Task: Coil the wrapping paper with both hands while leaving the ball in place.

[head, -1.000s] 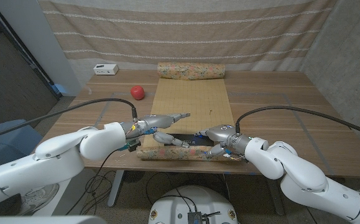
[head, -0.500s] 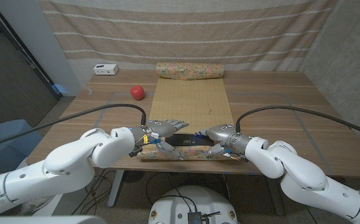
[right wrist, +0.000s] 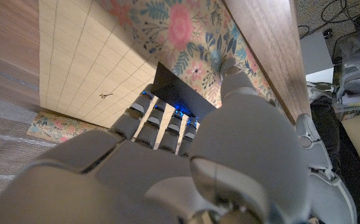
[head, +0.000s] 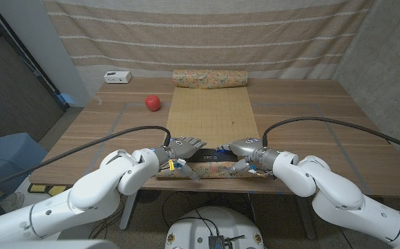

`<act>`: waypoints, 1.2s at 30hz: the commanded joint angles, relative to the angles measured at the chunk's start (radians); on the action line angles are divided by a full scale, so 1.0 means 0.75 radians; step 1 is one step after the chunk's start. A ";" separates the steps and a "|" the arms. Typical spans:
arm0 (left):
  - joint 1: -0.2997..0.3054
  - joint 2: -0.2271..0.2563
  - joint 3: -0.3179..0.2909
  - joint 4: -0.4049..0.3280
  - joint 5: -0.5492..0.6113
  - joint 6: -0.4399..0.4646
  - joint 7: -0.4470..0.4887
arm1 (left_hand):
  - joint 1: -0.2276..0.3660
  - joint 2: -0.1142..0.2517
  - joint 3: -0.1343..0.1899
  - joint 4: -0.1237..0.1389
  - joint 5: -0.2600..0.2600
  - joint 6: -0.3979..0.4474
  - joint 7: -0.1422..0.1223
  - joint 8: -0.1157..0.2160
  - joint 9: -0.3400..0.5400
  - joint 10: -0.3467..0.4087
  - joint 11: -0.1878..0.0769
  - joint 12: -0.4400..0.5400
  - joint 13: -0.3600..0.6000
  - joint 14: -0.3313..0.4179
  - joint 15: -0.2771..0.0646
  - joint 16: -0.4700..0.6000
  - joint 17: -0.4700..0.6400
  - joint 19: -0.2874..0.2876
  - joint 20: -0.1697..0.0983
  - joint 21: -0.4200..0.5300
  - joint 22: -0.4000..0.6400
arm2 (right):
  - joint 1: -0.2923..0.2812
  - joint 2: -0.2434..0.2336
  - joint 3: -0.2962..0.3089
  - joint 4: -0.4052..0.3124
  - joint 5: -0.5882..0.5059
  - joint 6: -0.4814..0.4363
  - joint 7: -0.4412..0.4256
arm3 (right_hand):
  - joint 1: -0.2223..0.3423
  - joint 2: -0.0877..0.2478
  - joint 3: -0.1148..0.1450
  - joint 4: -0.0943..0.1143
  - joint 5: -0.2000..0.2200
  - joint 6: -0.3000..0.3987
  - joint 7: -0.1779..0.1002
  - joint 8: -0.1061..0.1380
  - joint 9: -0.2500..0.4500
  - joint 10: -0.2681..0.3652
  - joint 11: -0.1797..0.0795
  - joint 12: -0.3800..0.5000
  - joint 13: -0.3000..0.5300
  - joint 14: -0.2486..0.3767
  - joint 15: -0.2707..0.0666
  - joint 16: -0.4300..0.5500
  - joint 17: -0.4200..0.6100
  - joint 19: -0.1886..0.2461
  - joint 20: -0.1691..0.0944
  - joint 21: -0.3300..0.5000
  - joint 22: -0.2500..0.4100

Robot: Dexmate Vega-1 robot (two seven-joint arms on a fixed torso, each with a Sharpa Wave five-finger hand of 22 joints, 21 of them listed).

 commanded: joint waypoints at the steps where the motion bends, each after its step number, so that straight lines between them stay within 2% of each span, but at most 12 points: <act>1: 0.049 -0.103 0.020 0.104 0.254 -0.049 0.012 | 0.073 0.065 0.043 -0.031 -0.036 -0.188 -0.008 0.025 0.003 0.047 -0.039 0.025 0.003 0.078 -0.033 0.017 -0.001 0.076 -0.001 0.027 0.003 | 0.002 -0.010 0.007 -0.002 0.027 0.001 -0.009 | 0.020 0.026 -0.002 0.002 -0.005 0.081 -0.027 0.001 0.007 0.088 -0.083 -0.003 0.009 0.004 -0.125 -0.001 0.005 0.012 -0.007 -0.006 0.007; 7: 0.083 -0.137 0.009 0.167 0.330 -0.088 0.102 | 0.156 0.110 0.084 -0.066 -0.080 -0.126 -0.004 0.036 0.005 0.093 -0.062 0.044 0.008 0.153 -0.080 0.025 -0.001 0.121 -0.015 0.040 0.005 | 0.008 -0.013 0.005 -0.001 0.029 0.001 -0.010 | 0.020 0.027 -0.005 0.004 -0.007 0.084 -0.027 -0.003 0.007 0.089 -0.082 -0.007 0.009 0.005 -0.125 -0.001 0.005 0.010 -0.008 -0.008 0.007; 10: 0.120 -0.142 -0.014 0.199 0.336 -0.100 0.238 | 0.258 0.163 0.136 -0.089 -0.123 0.034 -0.020 0.069 0.010 0.223 -0.109 0.110 0.023 0.293 -0.142 0.043 0.003 0.222 -0.045 0.081 0.011 | 0.012 -0.015 0.003 0.000 0.029 0.001 -0.008 | 0.019 0.027 -0.007 0.005 -0.007 0.087 -0.025 -0.004 0.007 0.093 -0.079 -0.007 0.009 0.007 -0.123 -0.002 0.005 0.013 -0.005 -0.007 0.007; 13: 0.163 -0.134 -0.060 0.224 0.265 -0.129 0.411 | 0.315 0.187 0.166 -0.085 -0.134 0.300 -0.094 0.133 0.016 0.420 -0.160 0.201 0.037 0.490 -0.224 0.078 0.010 0.351 -0.069 0.141 0.019 | 0.011 -0.017 0.007 0.002 0.037 0.004 -0.015 | 0.022 0.028 -0.008 0.004 -0.008 0.091 -0.025 -0.006 0.007 0.097 -0.082 -0.008 0.009 0.008 -0.124 -0.002 0.005 0.012 -0.006 -0.008 0.007; 15: 0.188 -0.123 -0.090 0.234 0.215 -0.158 0.516 | 0.337 0.193 0.179 -0.081 -0.135 0.481 -0.175 0.190 0.021 0.535 -0.197 0.245 0.046 0.590 -0.260 0.090 0.010 0.394 -0.083 0.167 0.022 | 0.009 -0.018 0.009 0.004 0.043 0.008 -0.024 | 0.023 0.029 -0.008 0.004 -0.009 0.096 -0.024 -0.006 0.007 0.098 -0.082 -0.009 0.010 0.012 -0.127 -0.001 0.005 0.014 -0.007 -0.008 0.007; 17: 0.205 -0.113 -0.112 0.243 0.170 -0.189 0.599 | 0.357 0.195 0.187 -0.085 -0.135 0.629 -0.231 0.246 0.027 0.592 -0.220 0.264 0.052 0.644 -0.288 0.095 0.013 0.412 -0.096 0.181 0.024 | 0.007 -0.019 0.011 0.007 0.046 0.011 -0.036 | 0.025 0.029 -0.009 0.003 -0.009 0.102 -0.027 -0.007 0.008 0.103 -0.073 -0.009 0.010 0.019 -0.132 0.001 0.005 0.017 -0.007 -0.007 0.007; 21: 0.222 -0.097 -0.136 0.254 0.122 -0.233 0.693 | 0.383 0.215 0.190 -0.081 -0.133 0.767 -0.273 0.307 0.033 0.700 -0.264 0.305 0.066 0.697 -0.317 0.123 0.046 0.423 -0.101 0.195 0.026 | 0.006 -0.021 0.012 0.013 0.054 0.009 -0.043 | 0.028 0.028 -0.013 0.002 -0.011 0.131 -0.018 -0.002 0.008 0.114 -0.069 -0.010 0.010 0.042 -0.131 0.007 0.005 0.028 -0.006 -0.004 0.007; 24: 0.227 -0.099 -0.135 0.258 0.139 -0.230 0.706 | 0.394 0.221 0.185 -0.080 -0.132 0.823 -0.269 0.333 0.033 0.783 -0.284 0.342 0.076 0.725 -0.332 0.148 0.072 0.425 -0.100 0.202 0.027 | 0.000 -0.024 0.014 0.013 0.054 0.006 -0.055 | 0.028 0.029 -0.016 0.004 -0.012 0.138 -0.019 -0.006 0.008 0.118 -0.051 -0.012 0.010 0.068 -0.132 0.017 0.007 0.036 -0.004 -0.002 0.007; 29: 0.237 -0.113 -0.136 0.260 0.162 -0.202 0.711 | 0.431 0.254 0.204 -0.083 -0.125 0.875 -0.203 0.353 0.032 0.877 -0.281 0.391 0.095 0.797 -0.349 0.187 0.101 0.466 -0.101 0.229 0.029 | -0.017 -0.035 0.026 0.015 0.061 0.020 -0.102 | 0.021 0.034 -0.025 0.013 -0.013 0.163 0.003 -0.012 0.008 0.142 0.003 -0.011 0.012 0.168 -0.155 0.060 0.021 0.065 0.000 0.005 0.009; 32: 0.249 -0.118 -0.145 0.262 0.154 -0.194 0.741 | 0.453 0.275 0.229 -0.082 -0.119 0.929 -0.183 0.372 0.031 0.917 -0.278 0.413 0.105 0.850 -0.353 0.202 0.107 0.505 -0.107 0.252 0.031 | -0.042 -0.047 0.050 0.026 0.091 0.057 -0.179 | 0.027 0.040 -0.026 0.011 -0.010 0.214 0.020 -0.004 0.008 0.191 0.021 0.003 0.016 0.247 -0.175 0.103 0.042 0.106 -0.005 0.019 0.011; 33: 0.252 -0.119 -0.149 0.262 0.149 -0.192 0.746 | 0.459 0.277 0.238 -0.082 -0.117 0.954 -0.178 0.381 0.031 0.940 -0.280 0.424 0.109 0.865 -0.352 0.205 0.108 0.510 -0.110 0.258 0.032 | -0.053 -0.053 0.064 0.033 0.114 0.079 -0.215 | 0.023 0.043 -0.032 0.016 -0.009 0.277 0.009 0.011 0.010 0.219 0.017 0.008 0.019 0.299 -0.183 0.140 0.065 0.124 -0.012 0.023 0.013; 36: 0.257 -0.127 -0.154 0.262 0.152 -0.174 0.749 | 0.468 0.288 0.275 -0.066 -0.110 1.079 -0.147 0.428 0.032 0.987 -0.282 0.446 0.121 0.917 -0.366 0.207 0.109 0.553 -0.131 0.291 0.037 | -0.088 -0.064 0.107 0.056 0.187 0.142 -0.319 | 0.033 0.046 -0.035 0.013 -0.009 0.375 -0.007 0.033 0.011 0.287 0.016 0.025 0.025 0.334 -0.194 0.183 0.104 0.156 -0.008 0.033 0.016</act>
